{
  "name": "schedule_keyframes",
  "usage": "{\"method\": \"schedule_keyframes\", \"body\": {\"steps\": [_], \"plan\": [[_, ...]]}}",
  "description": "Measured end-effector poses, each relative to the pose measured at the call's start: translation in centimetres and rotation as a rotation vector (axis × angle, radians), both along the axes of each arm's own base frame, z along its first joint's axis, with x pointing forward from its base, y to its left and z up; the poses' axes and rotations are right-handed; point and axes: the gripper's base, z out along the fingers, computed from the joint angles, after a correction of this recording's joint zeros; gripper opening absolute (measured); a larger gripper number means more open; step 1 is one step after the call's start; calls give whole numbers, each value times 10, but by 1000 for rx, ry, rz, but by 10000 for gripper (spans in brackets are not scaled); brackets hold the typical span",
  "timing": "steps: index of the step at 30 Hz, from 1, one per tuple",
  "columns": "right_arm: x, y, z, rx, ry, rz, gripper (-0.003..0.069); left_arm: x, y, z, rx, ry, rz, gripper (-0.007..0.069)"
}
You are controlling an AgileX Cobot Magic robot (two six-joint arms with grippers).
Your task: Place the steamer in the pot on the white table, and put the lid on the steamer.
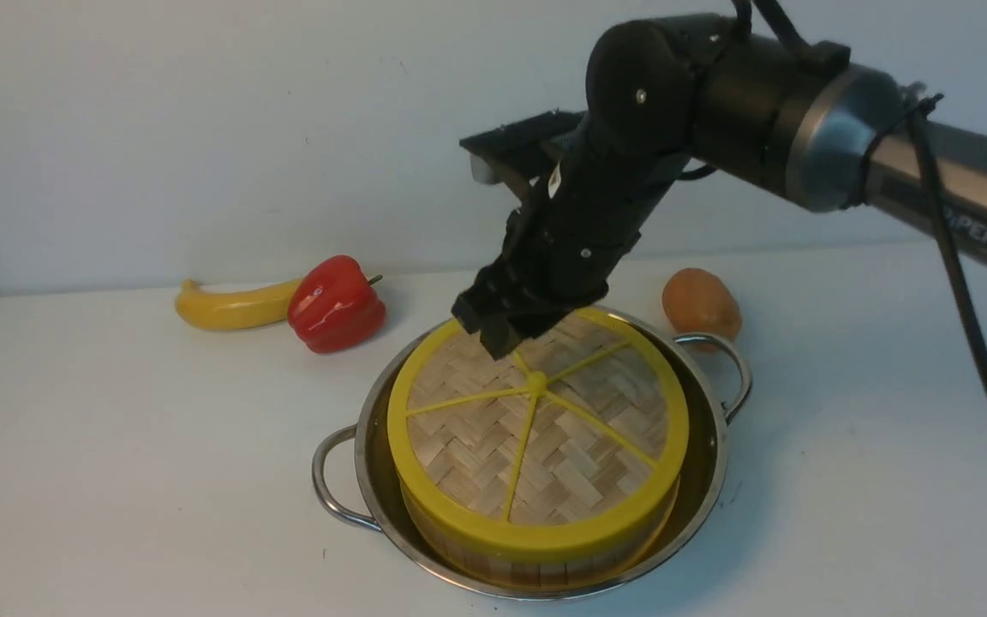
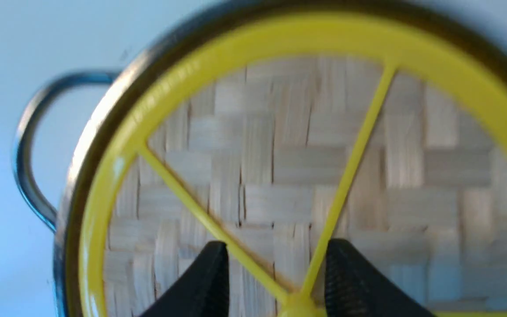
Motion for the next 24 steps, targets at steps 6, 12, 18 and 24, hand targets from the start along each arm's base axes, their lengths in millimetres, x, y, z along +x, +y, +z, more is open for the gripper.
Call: {"method": "schedule_keyframes", "body": {"steps": [6, 12, 18, 24], "plan": [[7, -4, 47, 34, -160, -39, 311, 0, 0, 0, 0, -1, 0, 10], [-5, -29, 90, 33, -260, -96, 307, 0, 0, 0, -1, -1, 0, 10], [-37, -78, 153, 70, -387, -184, 267, 0, 0, 0, -1, 0, 0, 10], [-115, -148, 207, 101, -509, -262, 137, 0, 0, 0, -1, 0, 0, 10]]}}
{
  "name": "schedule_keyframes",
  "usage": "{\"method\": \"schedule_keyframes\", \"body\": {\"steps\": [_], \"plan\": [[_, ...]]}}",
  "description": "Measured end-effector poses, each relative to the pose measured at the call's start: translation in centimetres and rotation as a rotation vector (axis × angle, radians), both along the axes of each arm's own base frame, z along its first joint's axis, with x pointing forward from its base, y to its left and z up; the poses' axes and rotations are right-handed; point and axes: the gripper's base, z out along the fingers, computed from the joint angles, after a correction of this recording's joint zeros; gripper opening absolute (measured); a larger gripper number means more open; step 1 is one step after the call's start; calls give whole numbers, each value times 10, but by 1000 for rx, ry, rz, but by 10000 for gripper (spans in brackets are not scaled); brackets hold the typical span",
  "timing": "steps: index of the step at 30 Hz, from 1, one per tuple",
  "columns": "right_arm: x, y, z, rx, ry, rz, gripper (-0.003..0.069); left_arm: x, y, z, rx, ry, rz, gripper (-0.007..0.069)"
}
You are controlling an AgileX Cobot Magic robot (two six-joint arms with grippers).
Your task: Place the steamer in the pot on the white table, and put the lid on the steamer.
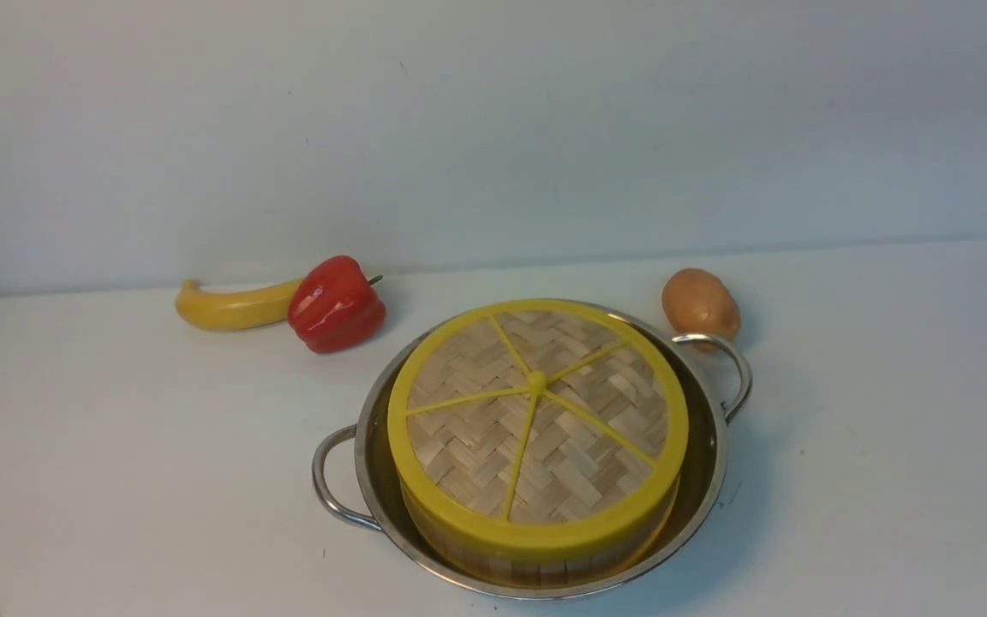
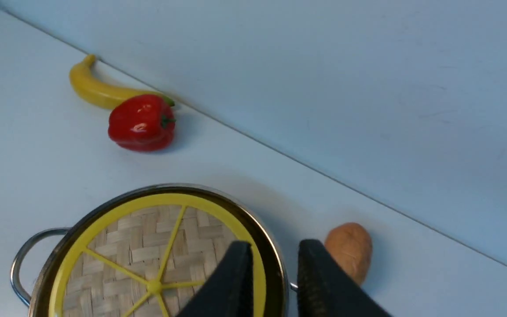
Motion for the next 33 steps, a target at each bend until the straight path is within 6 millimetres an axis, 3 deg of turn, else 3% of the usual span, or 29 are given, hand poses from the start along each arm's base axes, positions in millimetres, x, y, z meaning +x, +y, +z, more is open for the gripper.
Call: {"method": "schedule_keyframes", "body": {"steps": [4, 7, 14, 22, 33], "plan": [[-50, -34, 0, -18, -28, -28, 41, 0, 0, 0, 1, 0, 0, 10], [-84, -52, -23, -17, -5, -41, -5, 0, 0, 0, 1, 0, 0, 10], [-123, -68, -66, 145, -166, -18, -6, 0, 0, 0, 1, 0, 0, 22], [-132, -68, -112, 215, -133, -8, 4, 0, 0, 0, 1, 0, 0, 31], [-128, -70, -124, 140, -132, -14, 36, 0, 0, 0, 1, 0, 0, 31]]}}
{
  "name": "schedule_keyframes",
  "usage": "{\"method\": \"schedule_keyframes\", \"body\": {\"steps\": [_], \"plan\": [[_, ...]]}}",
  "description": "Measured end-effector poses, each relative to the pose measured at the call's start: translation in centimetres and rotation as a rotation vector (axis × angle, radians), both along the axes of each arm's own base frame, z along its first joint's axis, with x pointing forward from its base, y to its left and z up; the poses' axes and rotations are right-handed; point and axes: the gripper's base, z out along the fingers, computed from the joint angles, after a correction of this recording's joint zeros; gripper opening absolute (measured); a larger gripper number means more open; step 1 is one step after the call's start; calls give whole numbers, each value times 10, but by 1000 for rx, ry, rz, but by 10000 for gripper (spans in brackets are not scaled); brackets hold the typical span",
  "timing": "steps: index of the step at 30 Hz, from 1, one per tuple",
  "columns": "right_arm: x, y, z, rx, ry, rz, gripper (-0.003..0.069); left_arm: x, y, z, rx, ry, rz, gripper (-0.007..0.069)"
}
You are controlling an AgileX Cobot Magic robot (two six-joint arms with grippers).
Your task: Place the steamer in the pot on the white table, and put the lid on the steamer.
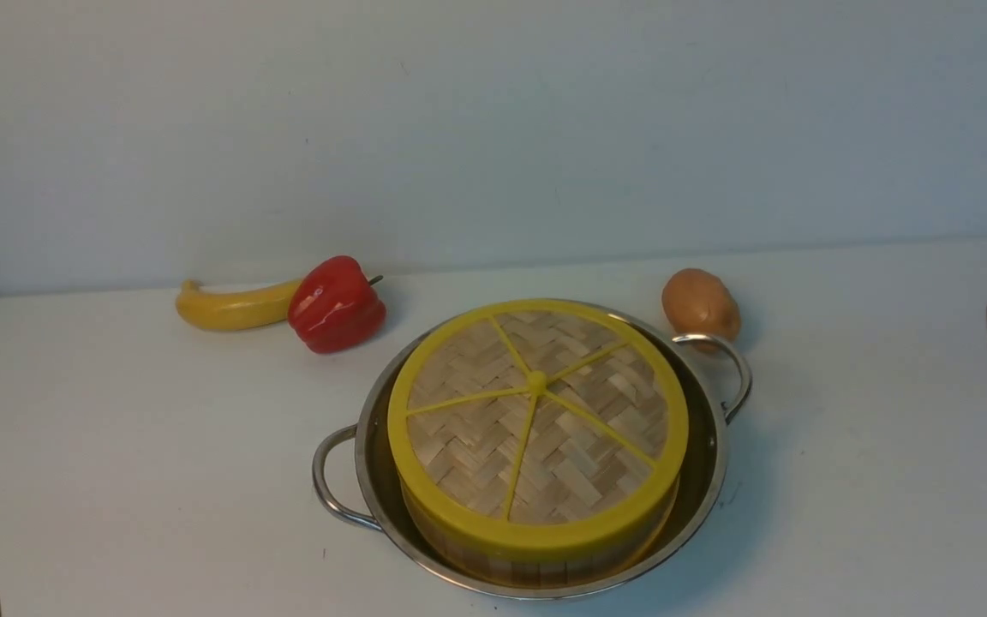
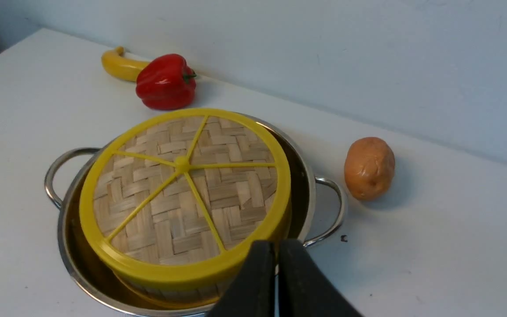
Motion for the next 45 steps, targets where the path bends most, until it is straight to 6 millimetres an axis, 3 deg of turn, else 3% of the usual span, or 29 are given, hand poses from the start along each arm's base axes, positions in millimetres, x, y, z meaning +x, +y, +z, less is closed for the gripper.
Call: {"method": "schedule_keyframes", "body": {"steps": [5, 9, 17, 21, 33, 45], "plan": [[3, -13, -23, -35, -17, -77, 53, 0, 0, 0, 0, 0, 0, 31], [-5, -27, -59, 19, -62, -162, 69, 0, 0, 0, 0, 0, 0, 31], [-44, -55, -126, 163, -341, -337, 101, 0, 0, 0, 0, 0, 0, 31], [-56, -61, -149, 216, -411, -389, 117, 0, 0, 0, 0, 0, 0, 31], [-70, -62, -152, 251, -501, -388, 155, 0, 0, 0, 0, 0, 0, 31], [-73, -62, -170, 196, -321, -395, 181, 0, 0, 0, 0, 0, 0, 31]]}}
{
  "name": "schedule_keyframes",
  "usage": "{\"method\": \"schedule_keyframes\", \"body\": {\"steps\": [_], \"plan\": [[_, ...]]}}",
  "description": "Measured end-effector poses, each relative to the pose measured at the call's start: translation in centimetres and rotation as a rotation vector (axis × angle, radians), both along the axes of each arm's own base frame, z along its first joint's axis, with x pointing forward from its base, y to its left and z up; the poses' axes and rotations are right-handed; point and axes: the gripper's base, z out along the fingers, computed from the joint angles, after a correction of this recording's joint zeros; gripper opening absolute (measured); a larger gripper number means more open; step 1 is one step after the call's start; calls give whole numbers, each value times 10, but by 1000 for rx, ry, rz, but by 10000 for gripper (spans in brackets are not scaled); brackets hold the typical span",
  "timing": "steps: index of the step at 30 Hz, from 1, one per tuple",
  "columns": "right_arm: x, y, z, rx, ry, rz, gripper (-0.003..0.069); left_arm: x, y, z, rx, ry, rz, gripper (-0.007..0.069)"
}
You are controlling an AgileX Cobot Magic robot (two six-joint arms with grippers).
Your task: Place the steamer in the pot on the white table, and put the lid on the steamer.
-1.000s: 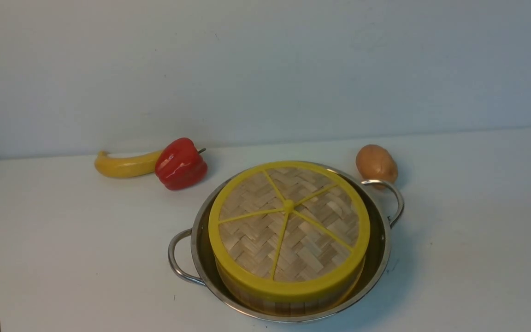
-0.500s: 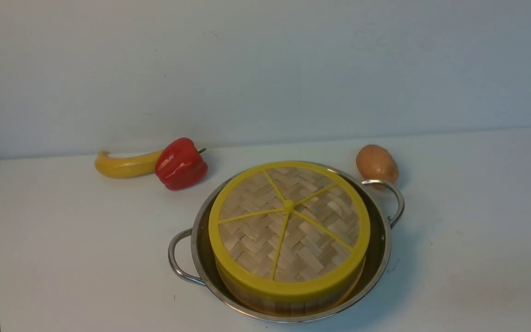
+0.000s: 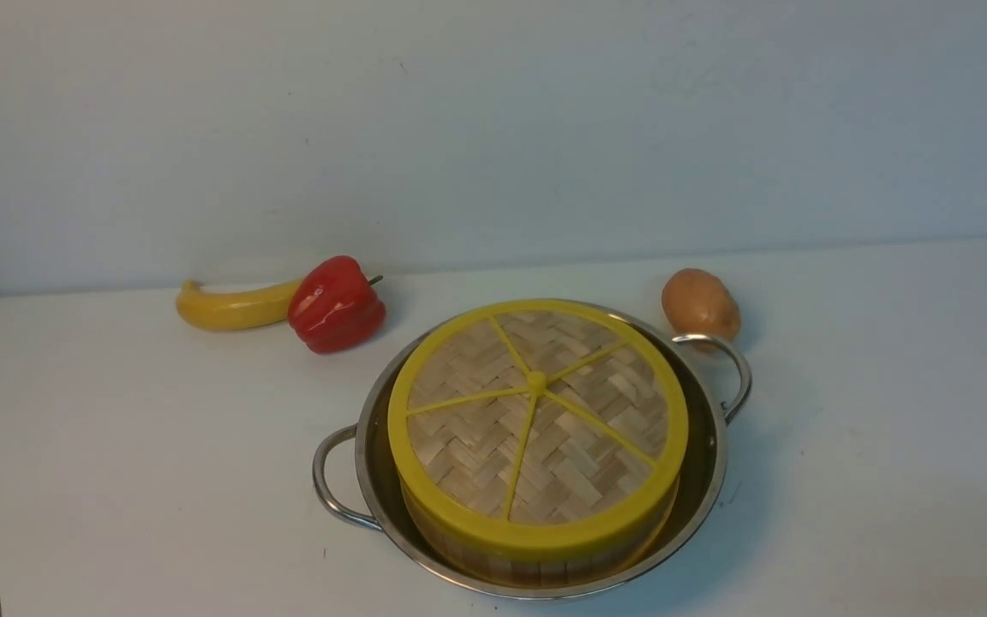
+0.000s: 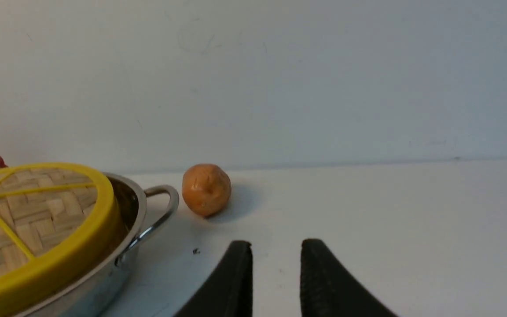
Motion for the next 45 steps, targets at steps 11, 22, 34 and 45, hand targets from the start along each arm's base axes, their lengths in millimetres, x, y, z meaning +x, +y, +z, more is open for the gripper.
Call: {"method": "schedule_keyframes", "body": {"steps": [11, 22, 34, 45], "plan": [[0, 0, -3, -4, 35, 1, 204, 0, 0, 0, 0, 0, 0, 31], [0, 0, -4, -4, 36, 1, 230, 0, 0, 0, 0, 0, 0, 31], [0, 0, -4, -4, 37, 1, 240, 11, 9, -46, 26, -257, 266, 31], [0, 0, -4, -4, 39, 1, 240, 18, 12, -92, -72, -206, 360, 31]]}}
